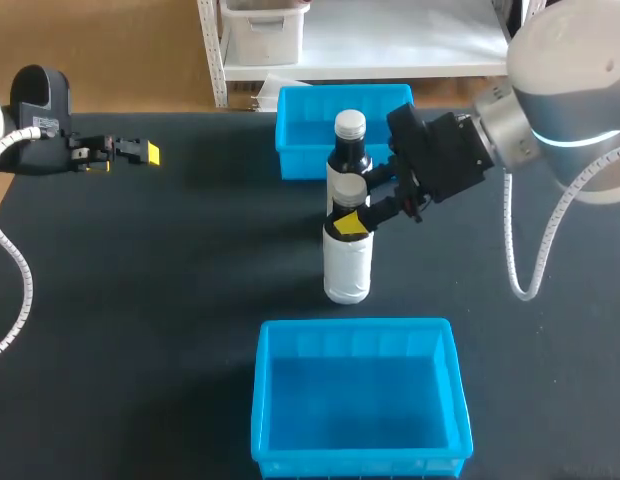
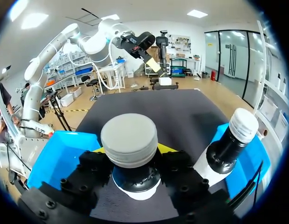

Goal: Pick up the bottle, and place it in the far bin if it is heavy, or in the near bin if it is light.

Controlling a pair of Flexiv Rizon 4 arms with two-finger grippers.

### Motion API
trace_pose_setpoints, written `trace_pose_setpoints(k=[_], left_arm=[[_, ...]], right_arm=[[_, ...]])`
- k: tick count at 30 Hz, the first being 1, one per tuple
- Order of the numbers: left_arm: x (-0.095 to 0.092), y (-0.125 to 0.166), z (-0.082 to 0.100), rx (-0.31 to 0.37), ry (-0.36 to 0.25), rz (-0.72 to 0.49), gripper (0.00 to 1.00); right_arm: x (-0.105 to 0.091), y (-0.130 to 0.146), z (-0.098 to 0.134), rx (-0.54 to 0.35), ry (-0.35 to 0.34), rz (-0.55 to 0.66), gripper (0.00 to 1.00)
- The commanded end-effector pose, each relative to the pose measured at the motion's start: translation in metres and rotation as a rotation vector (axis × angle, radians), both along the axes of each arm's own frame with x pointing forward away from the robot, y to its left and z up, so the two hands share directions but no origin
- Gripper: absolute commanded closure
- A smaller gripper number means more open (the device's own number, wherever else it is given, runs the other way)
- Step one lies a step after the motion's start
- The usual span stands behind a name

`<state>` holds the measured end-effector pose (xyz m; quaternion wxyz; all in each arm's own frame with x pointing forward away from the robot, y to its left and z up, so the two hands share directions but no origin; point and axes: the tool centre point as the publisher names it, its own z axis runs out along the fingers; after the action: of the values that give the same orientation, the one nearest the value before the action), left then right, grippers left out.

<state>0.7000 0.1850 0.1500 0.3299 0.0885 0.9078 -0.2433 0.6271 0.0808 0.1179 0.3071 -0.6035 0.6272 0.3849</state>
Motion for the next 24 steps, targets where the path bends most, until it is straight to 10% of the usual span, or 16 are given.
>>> trace_pose_setpoints(k=[1, 9, 13, 19, 24], left_arm=[[0.0000, 0.0000, 0.0000, 0.000, 0.000, 0.000, 0.00], [0.0000, 0.0000, 0.0000, 0.000, 0.000, 0.000, 0.00], [0.0000, 0.0000, 0.0000, 0.000, 0.000, 0.000, 0.00], [0.0000, 0.0000, 0.0000, 0.000, 0.000, 0.000, 0.00], [0.0000, 0.0000, 0.0000, 0.000, 0.000, 0.000, 0.00]], right_arm=[[-0.0036, -0.0001, -0.0007, 0.003, 0.000, 0.001, 0.53], [-0.0042, 0.0008, -0.0014, 0.004, 0.004, 0.004, 0.68], [-0.0045, 0.0006, -0.0018, 0.004, 0.004, 0.002, 1.00], [-0.0047, 0.0005, -0.0023, 0.005, 0.005, 0.003, 1.00], [-0.0049, 0.0003, -0.0024, 0.003, 0.007, 0.005, 0.39]])
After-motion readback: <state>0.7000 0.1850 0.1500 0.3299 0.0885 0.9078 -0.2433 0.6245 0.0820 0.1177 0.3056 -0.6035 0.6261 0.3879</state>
